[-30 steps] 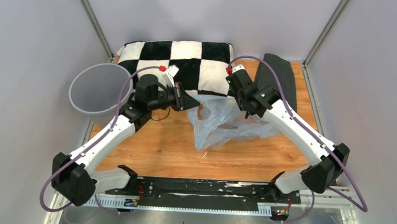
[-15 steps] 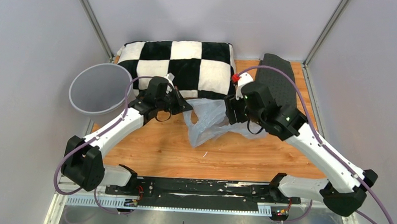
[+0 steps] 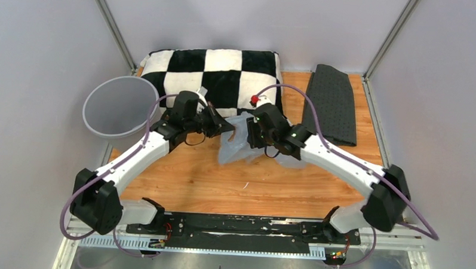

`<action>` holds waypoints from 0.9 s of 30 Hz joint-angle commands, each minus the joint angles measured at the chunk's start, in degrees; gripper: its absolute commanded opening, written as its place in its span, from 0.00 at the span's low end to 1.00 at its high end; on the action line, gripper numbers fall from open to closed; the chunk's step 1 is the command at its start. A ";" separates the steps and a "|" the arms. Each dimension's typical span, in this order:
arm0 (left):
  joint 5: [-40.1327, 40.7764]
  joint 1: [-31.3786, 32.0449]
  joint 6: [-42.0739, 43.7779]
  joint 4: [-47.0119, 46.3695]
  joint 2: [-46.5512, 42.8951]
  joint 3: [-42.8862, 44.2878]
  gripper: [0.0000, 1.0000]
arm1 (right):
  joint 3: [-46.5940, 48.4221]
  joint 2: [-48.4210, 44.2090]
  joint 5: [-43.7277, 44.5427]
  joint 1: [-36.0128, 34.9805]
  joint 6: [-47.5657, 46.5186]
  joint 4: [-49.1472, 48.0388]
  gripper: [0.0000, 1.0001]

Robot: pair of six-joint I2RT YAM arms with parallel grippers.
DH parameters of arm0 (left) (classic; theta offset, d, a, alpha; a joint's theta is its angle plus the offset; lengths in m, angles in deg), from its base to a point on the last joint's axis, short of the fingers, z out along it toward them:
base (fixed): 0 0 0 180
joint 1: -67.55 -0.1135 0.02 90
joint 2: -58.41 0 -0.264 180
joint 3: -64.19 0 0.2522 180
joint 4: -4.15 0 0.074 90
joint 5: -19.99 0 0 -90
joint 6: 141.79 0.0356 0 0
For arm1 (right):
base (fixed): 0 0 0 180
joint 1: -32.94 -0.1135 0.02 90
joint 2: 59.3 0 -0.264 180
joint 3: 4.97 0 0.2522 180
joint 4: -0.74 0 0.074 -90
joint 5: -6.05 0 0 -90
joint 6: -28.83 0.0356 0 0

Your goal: Put the trash bags into the trash bin

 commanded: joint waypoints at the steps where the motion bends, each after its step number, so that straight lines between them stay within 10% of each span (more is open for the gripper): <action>1: -7.25 -0.33 -7.77 -3.69 -7.14 5.59 0.00 | 2.81 9.84 6.91 1.09 1.93 -3.51 0.35; 9: -2.66 -0.38 -17.64 -7.78 -14.87 5.05 0.00 | 5.50 14.16 9.20 1.34 0.02 -0.80 0.42; 15: 16.97 -1.30 -1.50 5.73 -13.99 6.91 0.00 | 7.99 8.55 10.66 0.01 -4.11 7.13 0.59; 27: 20.58 -1.30 1.15 2.39 -13.74 -3.56 0.00 | 12.73 -5.54 9.04 0.27 -5.27 18.66 0.77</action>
